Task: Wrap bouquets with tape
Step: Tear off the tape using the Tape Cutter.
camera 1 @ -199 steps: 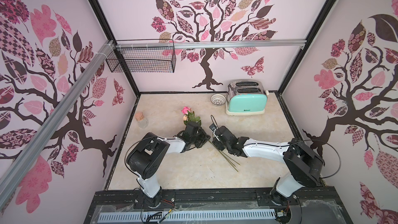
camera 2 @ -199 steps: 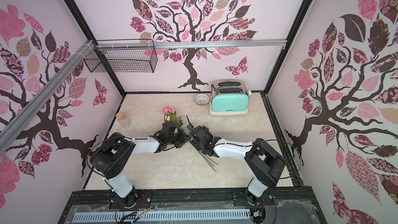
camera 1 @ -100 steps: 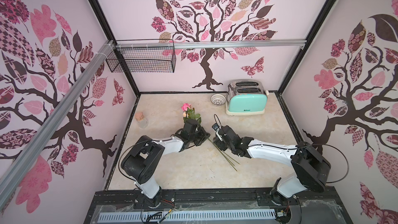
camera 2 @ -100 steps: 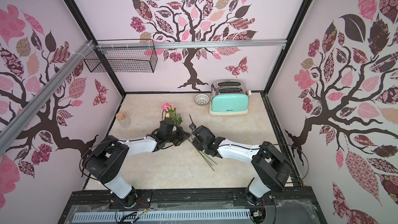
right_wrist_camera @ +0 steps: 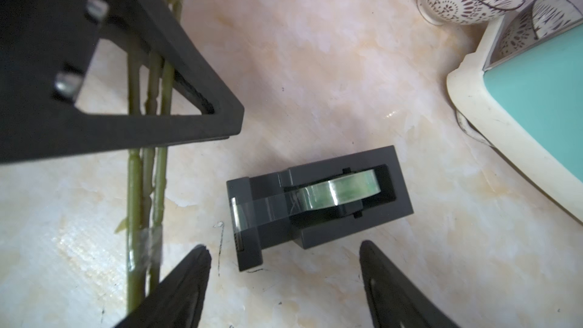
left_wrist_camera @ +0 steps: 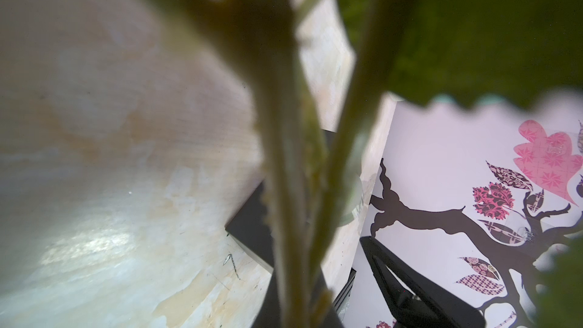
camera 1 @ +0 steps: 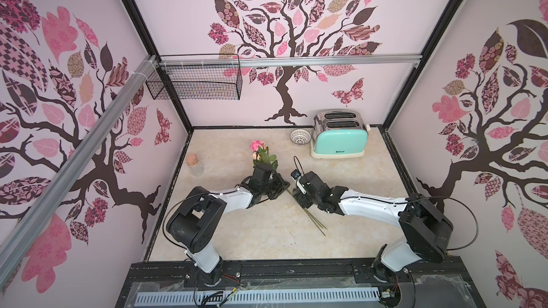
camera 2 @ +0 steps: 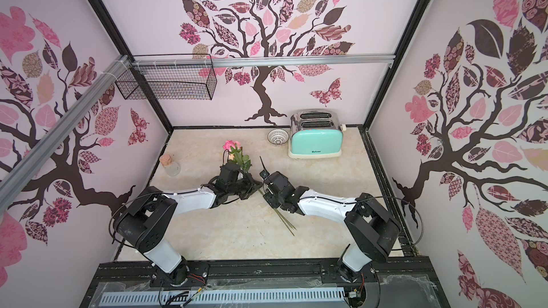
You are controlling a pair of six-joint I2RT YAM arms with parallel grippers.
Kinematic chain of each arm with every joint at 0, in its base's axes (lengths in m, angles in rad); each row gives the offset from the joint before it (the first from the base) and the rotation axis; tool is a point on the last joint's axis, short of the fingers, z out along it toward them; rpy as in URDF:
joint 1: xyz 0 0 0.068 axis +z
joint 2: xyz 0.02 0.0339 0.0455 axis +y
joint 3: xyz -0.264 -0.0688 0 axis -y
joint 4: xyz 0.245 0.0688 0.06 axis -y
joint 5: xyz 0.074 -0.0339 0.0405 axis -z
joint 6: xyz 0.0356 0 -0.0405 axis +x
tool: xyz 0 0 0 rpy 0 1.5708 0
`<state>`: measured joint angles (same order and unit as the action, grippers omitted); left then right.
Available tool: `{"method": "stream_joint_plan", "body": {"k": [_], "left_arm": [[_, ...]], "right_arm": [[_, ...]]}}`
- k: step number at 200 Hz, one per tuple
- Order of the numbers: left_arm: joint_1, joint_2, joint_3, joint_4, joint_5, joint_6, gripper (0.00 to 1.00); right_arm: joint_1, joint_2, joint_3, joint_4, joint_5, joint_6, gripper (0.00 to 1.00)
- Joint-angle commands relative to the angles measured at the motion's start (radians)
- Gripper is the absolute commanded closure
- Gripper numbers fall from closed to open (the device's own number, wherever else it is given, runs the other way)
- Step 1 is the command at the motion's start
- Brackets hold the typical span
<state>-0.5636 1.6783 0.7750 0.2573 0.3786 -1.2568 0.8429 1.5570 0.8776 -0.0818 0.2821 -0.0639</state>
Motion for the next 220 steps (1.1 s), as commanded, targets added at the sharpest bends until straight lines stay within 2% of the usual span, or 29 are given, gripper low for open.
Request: {"method": "stream_joint_plan", "body": {"k": [1, 84, 160, 184, 220], "left_arm": [[0.001, 0.02, -0.041, 0.039, 0.0, 0.005, 1.0], [0.014, 0.059, -0.043, 0.044, -0.004, 0.025, 1.0], [0.014, 0.067, -0.041, 0.053, 0.003, 0.017, 1.0], [0.013, 0.067, -0.039, 0.053, 0.004, 0.016, 1.0], [0.013, 0.067, -0.033, 0.053, 0.008, 0.014, 1.0]], "right_arm": [[-0.004, -0.018, 0.034, -0.01, -0.009, 0.027, 0.22], [-0.03, -0.069, 0.04, 0.006, -0.043, 0.076, 0.21], [-0.03, 0.022, 0.07, 0.008, -0.064, 0.102, 0.22], [-0.023, 0.079, 0.058, -0.004, -0.01, 0.07, 0.23], [0.031, 0.144, -0.01, 0.011, 0.165, 0.006, 0.24]]}}
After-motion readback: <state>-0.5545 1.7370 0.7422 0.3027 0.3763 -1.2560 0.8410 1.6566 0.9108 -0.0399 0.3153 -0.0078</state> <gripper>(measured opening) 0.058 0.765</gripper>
